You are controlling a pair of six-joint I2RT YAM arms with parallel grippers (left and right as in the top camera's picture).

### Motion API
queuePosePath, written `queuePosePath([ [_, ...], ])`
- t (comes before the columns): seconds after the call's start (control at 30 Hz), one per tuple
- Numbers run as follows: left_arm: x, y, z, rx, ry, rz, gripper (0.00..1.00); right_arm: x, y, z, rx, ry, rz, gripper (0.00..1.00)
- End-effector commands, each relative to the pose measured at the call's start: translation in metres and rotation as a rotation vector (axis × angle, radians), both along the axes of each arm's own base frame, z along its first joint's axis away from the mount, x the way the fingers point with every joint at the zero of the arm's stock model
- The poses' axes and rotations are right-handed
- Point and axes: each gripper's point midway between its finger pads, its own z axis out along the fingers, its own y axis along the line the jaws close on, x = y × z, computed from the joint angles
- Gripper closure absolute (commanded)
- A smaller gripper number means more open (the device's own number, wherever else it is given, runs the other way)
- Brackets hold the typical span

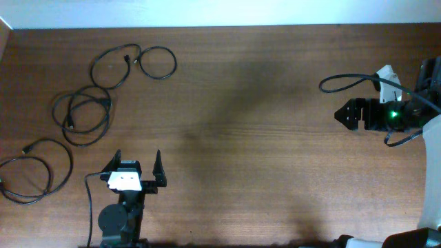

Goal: Untangle cables

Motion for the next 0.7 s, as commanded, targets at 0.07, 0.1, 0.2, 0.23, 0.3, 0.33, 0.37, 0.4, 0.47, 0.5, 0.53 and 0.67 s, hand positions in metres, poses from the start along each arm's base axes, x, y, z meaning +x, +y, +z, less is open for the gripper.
queuePosePath([
  [0.07, -0.001, -0.003, 0.001, -0.011, -0.004, -0.014, 0.01, 0.003, -0.001, 0.002, -0.001, -0.003, -0.005, 0.01],
  [0.1, -0.001, -0.003, 0.001, -0.011, -0.004, -0.014, 0.01, 0.003, -0.001, 0.002, -0.003, -0.006, -0.005, 0.01],
  [0.2, -0.001, -0.003, 0.001, -0.011, -0.004, -0.014, 0.01, 0.002, -0.001, 0.003, -0.004, -0.008, -0.005, 0.01],
  [0.23, -0.001, -0.003, 0.001, -0.011, -0.004, -0.014, 0.01, 0.002, -0.001, 0.005, -0.005, -0.013, -0.005, 0.01],
  [0.3, -0.001, -0.003, 0.001, -0.011, -0.004, -0.014, 0.01, 0.0, 0.0, 0.011, -0.012, -0.034, -0.005, 0.01],
  [0.33, -0.001, -0.003, 0.001, -0.011, -0.004, -0.014, 0.01, -0.002, 0.0, 0.015, -0.016, -0.047, -0.005, 0.01],
  [0.37, -0.001, -0.003, 0.001, -0.01, -0.004, -0.014, 0.01, -0.003, 0.0, 0.019, -0.021, -0.06, -0.005, 0.01],
  [0.4, -0.001, -0.003, 0.001, -0.011, -0.004, -0.014, 0.01, -0.005, 0.001, 0.024, -0.027, -0.076, -0.005, 0.01],
  [0.47, -0.001, -0.003, 0.001, -0.011, -0.004, -0.014, 0.01, -0.01, -0.001, 0.032, -0.059, -0.101, -0.013, 0.01],
  [0.5, -0.001, -0.003, 0.001, -0.011, -0.004, -0.014, 0.01, -0.012, -0.002, 0.038, -0.076, -0.122, -0.014, 0.01],
  [0.53, -0.001, -0.003, 0.001, -0.011, -0.004, -0.014, 0.01, -0.013, -0.004, 0.043, -0.096, -0.144, -0.018, 0.01],
  [0.67, -0.001, -0.003, 0.001, -0.01, -0.004, -0.014, 0.01, -0.009, 0.012, 0.074, -0.112, -0.351, 0.029, 0.01],
])
